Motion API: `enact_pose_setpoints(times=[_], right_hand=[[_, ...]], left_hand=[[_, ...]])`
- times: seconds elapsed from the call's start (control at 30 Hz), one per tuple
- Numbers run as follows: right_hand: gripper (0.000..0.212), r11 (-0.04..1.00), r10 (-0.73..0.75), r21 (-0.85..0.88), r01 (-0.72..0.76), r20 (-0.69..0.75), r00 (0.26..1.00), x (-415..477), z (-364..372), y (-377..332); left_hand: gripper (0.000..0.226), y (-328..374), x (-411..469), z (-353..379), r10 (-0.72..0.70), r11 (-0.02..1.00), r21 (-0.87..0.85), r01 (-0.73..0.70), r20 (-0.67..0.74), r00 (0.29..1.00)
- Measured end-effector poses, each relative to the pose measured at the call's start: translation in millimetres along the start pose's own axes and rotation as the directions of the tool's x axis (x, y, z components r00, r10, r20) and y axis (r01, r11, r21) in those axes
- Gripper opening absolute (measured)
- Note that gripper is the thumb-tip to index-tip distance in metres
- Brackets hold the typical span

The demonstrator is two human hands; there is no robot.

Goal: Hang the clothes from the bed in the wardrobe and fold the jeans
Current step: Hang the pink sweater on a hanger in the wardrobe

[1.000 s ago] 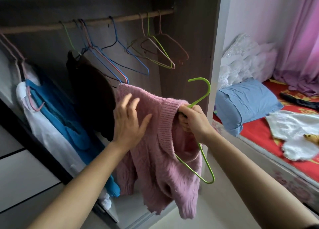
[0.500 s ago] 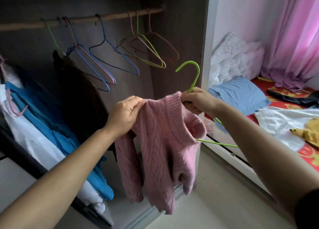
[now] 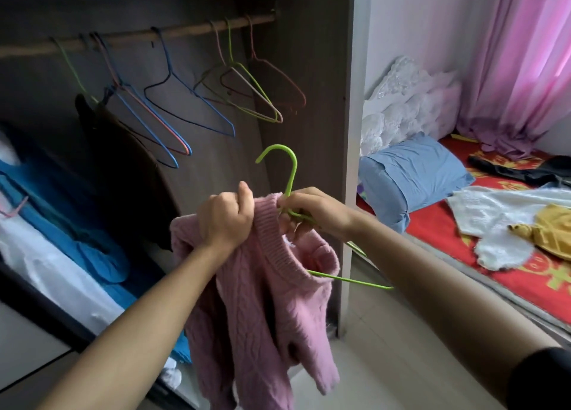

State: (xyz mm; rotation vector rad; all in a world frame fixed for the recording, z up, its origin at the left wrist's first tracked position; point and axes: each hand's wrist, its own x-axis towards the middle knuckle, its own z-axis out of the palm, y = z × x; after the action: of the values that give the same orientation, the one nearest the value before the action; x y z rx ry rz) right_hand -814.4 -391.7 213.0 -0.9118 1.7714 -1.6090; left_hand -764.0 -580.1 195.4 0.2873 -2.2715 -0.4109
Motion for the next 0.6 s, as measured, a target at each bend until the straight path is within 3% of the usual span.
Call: enact_pose_setpoints(times=[0.1, 0.2, 0.27, 0.33, 0.37, 0.43, 0.5, 0.53, 0.6], right_hand=[[0.058, 0.974, 0.142, 0.153, -0.166, 0.155, 0.978, -5, -19, 29], [0.057, 0.908, 0.284, 0.236, -0.346, 0.261, 0.923, -13, -34, 67], [0.043, 0.935, 0.294, 0.125, -0.331, 0.247, 0.923, -16, -33, 90], [0.041, 0.965, 0.22, -0.187, -0.184, 0.194, 0.956, -16, -22, 103], [0.045, 0.907, 0.149, -0.416, -0.062, 0.182, 0.972, -14, -14, 105], [0.058, 0.577, -0.007, -0.799, 0.167, 0.2, 0.98, -11, 2, 106], [0.06, 0.256, -0.14, -0.931, 0.259, 0.23, 0.963, -10, 15, 101], [0.053, 0.179, -0.195, -0.941, 0.289, 0.254, 0.947, -11, 20, 99], [0.041, 0.189, -0.307, -0.915, 0.356, 0.289, 0.907, -15, 24, 95]], left_hand=[[0.058, -11, 5, -7, -0.035, 0.999, -0.004, 0.035, -0.079, 0.996], [0.061, -25, 19, -20, -0.13, 0.991, -0.04, 0.125, -0.132, 0.983], [0.061, -34, 34, -30, -0.211, 0.974, -0.117, 0.194, -0.155, 0.965], [0.054, -39, 46, -41, -0.262, 0.951, -0.21, 0.227, -0.156, 0.952], [0.051, -40, 50, -45, -0.271, 0.943, -0.241, 0.23, -0.157, 0.95], [0.047, -41, 52, -51, -0.264, 0.942, -0.25, 0.223, -0.148, 0.953], [0.045, -42, 53, -54, -0.265, 0.945, -0.231, 0.233, -0.119, 0.957], [0.047, -43, 52, -55, -0.269, 0.945, -0.221, 0.241, -0.108, 0.957], [0.048, -49, 51, -57, -0.287, 0.942, -0.207, 0.265, -0.088, 0.954]])
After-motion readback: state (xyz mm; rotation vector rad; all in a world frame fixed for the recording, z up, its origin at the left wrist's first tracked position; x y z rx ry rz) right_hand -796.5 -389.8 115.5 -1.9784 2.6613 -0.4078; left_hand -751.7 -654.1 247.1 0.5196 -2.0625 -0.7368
